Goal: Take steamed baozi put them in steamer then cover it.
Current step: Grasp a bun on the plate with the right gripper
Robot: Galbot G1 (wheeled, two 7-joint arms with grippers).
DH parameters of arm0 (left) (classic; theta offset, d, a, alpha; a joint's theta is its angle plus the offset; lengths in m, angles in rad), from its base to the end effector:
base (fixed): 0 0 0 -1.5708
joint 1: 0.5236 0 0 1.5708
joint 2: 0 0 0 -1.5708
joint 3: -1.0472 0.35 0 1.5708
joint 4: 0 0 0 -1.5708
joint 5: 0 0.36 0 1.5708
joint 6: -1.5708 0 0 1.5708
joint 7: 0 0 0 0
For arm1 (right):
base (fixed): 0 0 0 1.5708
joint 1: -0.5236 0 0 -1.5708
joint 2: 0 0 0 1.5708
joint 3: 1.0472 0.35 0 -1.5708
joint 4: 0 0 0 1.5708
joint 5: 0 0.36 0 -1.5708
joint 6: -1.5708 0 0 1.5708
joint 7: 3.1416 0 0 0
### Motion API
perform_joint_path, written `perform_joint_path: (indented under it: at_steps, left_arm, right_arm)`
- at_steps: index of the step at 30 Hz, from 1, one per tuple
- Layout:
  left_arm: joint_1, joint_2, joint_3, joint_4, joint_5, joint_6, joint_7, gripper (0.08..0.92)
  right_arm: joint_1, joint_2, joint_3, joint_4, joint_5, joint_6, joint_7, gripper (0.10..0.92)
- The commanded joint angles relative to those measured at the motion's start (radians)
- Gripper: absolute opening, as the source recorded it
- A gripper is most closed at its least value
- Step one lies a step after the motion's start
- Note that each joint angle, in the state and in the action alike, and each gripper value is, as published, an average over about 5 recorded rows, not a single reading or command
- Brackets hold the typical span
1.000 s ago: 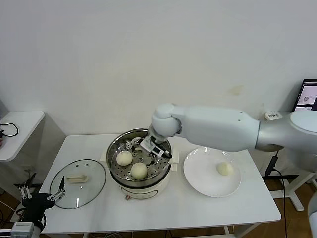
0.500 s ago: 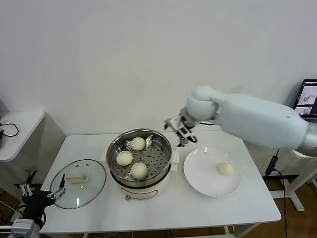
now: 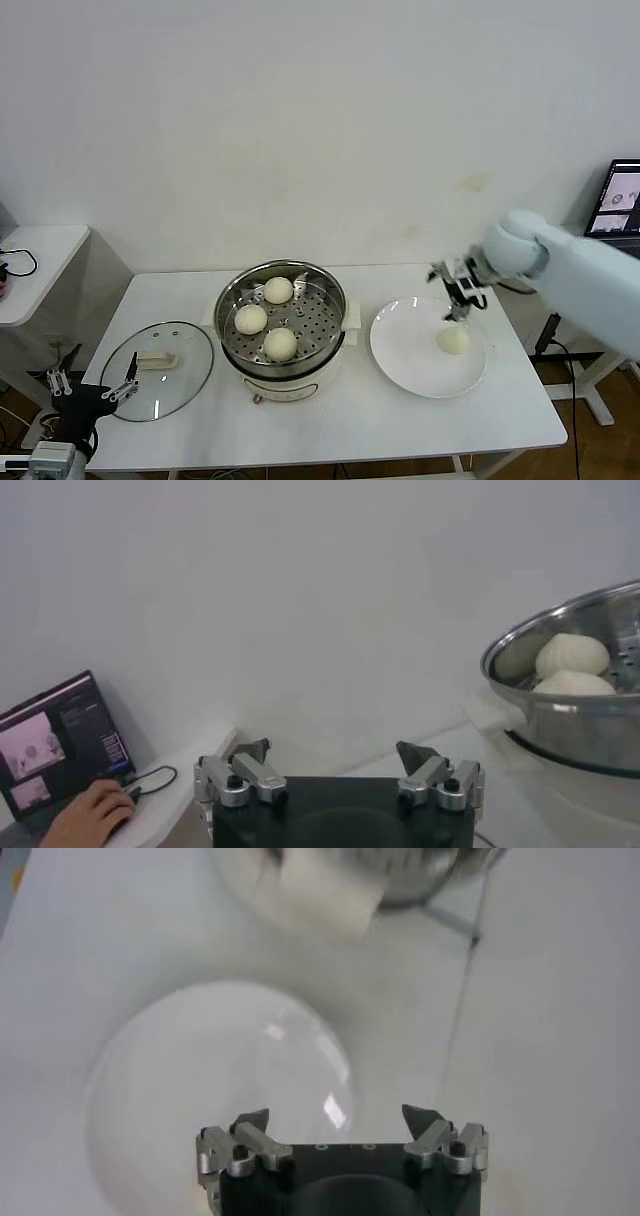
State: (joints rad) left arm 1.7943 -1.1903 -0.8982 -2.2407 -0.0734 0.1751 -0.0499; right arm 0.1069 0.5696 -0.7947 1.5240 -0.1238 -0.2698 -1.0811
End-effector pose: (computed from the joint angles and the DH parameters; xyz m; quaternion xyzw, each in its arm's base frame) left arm 0.1389 0.1428 -0.2365 0.0618 -0.9692 -0.2241 0.0810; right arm 0.4854 -0.1211 -0.1166 0.4802 -0.5466 0.6043 0.3247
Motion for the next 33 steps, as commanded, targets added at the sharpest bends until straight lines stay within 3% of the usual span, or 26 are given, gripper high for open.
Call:
perform_joint_path:
  at_steps: [1, 22, 33]
  left_arm:
    - [0.002, -0.004, 0.008, -0.006, 0.007, 0.002, 0.0, 0.823]
    - [0.029, -0.006, -0.024, -0.019, 0.01, 0.006, 0.005, 0.823]
    - [0.029, -0.01, -0.031, -0.013, 0.006, 0.006, 0.005, 0.823]
  right_arm:
    - [-0.303, -0.093, 0.235, -0.049, -0.105, 0.034, -0.012, 0.823]
    - [-0.346, 0.196, 0.288, -0.316, -0.207, 0.073, 0.061, 0.823]
    - [-0.334, 0.237, 0.272, -0.36, -0.247, 0.058, 0.062, 0.789]
